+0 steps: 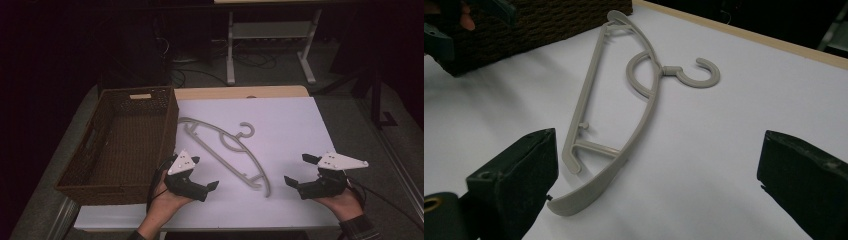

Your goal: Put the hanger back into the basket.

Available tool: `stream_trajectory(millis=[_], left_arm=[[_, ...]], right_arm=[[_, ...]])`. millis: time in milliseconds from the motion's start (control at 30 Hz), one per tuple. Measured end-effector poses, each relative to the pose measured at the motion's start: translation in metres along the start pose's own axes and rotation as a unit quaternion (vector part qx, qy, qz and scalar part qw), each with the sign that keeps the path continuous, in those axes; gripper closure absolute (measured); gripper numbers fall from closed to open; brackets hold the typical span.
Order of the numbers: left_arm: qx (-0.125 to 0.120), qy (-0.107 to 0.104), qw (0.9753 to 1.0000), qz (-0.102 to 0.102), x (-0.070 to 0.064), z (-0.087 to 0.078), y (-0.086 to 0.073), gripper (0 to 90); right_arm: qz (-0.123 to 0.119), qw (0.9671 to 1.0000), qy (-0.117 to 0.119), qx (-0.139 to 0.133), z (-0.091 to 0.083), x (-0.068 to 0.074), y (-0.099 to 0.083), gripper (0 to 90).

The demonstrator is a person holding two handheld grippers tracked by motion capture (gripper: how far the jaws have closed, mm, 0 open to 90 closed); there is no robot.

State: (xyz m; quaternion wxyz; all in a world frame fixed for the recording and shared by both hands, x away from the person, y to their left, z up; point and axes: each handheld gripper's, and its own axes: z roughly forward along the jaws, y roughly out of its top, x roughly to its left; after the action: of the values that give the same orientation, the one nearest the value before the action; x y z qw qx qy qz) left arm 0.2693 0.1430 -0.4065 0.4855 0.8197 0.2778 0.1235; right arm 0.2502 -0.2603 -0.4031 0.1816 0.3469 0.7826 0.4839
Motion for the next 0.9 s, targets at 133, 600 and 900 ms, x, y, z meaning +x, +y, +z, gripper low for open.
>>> stream_trajectory(millis=[133,600,900], left_arm=[[0.006,0.002,1.0000,0.000,0.001,0.000,0.001,1.1],[0.018,-0.002,0.9998,-0.001,-0.002,0.001,-0.002,1.1],[0.018,0.000,0.9998,-0.003,-0.001,-0.001,-0.003,1.1]], right_arm=[[0.002,1.0000,0.001,0.009,0.003,-0.001,0.000,2.9],[0.007,0.9984,0.011,0.055,0.023,-0.003,0.011,11.4],[0.015,0.9952,0.030,0.092,0.043,-0.005,0.022,17.1]])
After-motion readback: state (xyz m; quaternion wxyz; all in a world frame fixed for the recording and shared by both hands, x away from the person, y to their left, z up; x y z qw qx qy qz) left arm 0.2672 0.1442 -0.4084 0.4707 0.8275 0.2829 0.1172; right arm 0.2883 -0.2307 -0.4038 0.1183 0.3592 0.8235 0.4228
